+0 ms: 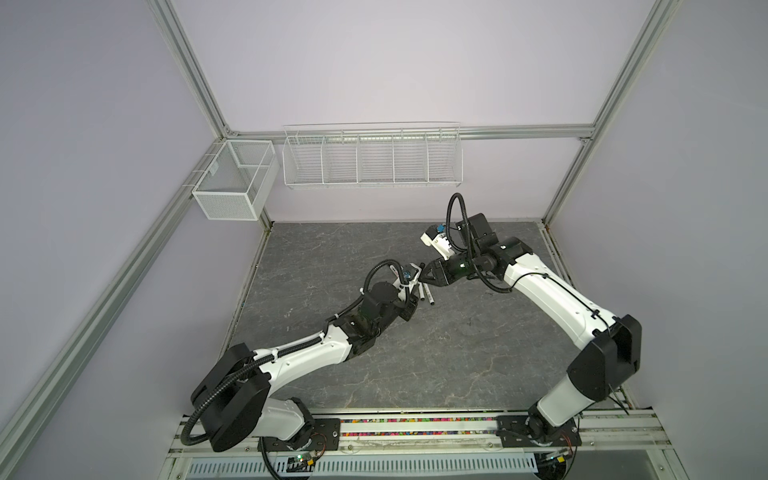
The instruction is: Insert the pens into the pen caps
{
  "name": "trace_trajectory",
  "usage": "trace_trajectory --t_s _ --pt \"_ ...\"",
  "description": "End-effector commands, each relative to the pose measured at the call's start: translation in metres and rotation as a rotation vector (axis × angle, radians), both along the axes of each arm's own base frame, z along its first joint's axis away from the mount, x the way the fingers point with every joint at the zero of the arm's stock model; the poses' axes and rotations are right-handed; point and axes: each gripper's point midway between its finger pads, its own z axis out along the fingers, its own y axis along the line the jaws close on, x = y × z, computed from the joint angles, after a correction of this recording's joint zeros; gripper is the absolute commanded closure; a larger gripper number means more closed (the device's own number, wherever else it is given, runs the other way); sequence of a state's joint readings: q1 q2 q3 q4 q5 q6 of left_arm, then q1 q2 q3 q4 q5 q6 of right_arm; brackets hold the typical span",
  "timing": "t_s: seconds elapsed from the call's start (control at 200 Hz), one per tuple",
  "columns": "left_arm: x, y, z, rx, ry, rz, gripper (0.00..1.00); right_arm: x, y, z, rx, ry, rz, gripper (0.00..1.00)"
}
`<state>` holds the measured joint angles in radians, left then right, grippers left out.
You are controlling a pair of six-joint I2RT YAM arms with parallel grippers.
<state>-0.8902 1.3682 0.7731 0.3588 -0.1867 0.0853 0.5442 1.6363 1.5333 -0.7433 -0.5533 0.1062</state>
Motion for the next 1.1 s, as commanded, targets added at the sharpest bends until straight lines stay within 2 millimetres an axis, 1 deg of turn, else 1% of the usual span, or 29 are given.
trace_trajectory --t_s 0.0,0.07,0.195,0.285,0.385,0.485,0.55,0.745,0.82,0.89,0.96,0.99,1.045,1.095 --pt "0.002 -0.003 0.054 -0.14 -0.121 -0.002 1.0 -0.006 -0.004 0.013 0.02 -0.035 -0.01 0.57" --pt "0.0 -0.003 0.055 -0.154 -0.121 -0.008 1.0 0.001 -0.012 0.027 0.045 -0.087 -0.051 0.53" --pt "-0.001 -0.003 0.052 -0.148 -0.11 -0.013 1.0 0.009 -0.03 0.049 0.082 -0.173 -0.111 0.52" --pt "-0.001 -0.004 0.049 -0.144 -0.099 -0.019 1.0 0.017 -0.038 0.072 0.127 -0.247 -0.158 0.52" --pt "-0.003 -0.007 0.044 -0.146 -0.077 -0.034 1.0 0.017 -0.034 0.099 0.207 -0.305 -0.157 0.52" --pt "-0.005 -0.009 0.041 -0.159 -0.058 -0.043 1.0 0.018 -0.026 0.114 0.28 -0.305 -0.145 0.51" --pt "-0.006 -0.011 0.041 -0.166 -0.052 -0.047 1.0 0.019 -0.018 0.114 0.305 -0.29 -0.13 0.5" --pt "-0.008 -0.015 0.041 -0.173 -0.045 -0.058 1.0 0.02 0.004 0.1 0.302 -0.246 -0.088 0.52" --pt "-0.009 -0.016 0.04 -0.174 -0.043 -0.061 1.0 0.021 0.01 0.095 0.3 -0.236 -0.082 0.54" --pt "-0.009 -0.016 0.041 -0.178 -0.041 -0.062 1.0 0.023 0.011 0.091 0.299 -0.228 -0.085 0.6" --pt "-0.01 -0.017 0.043 -0.19 -0.036 -0.068 1.0 0.024 0.012 0.086 0.295 -0.215 -0.093 0.74" --pt "-0.01 -0.017 0.045 -0.2 -0.033 -0.067 1.0 0.025 0.011 0.084 0.292 -0.21 -0.099 0.78" --pt "-0.012 -0.019 0.051 -0.224 -0.023 -0.082 1.0 0.025 0.011 0.079 0.287 -0.197 -0.105 0.84" --pt "-0.014 -0.021 0.059 -0.257 -0.015 -0.099 1.0 0.025 0.012 0.072 0.282 -0.172 -0.107 0.86"
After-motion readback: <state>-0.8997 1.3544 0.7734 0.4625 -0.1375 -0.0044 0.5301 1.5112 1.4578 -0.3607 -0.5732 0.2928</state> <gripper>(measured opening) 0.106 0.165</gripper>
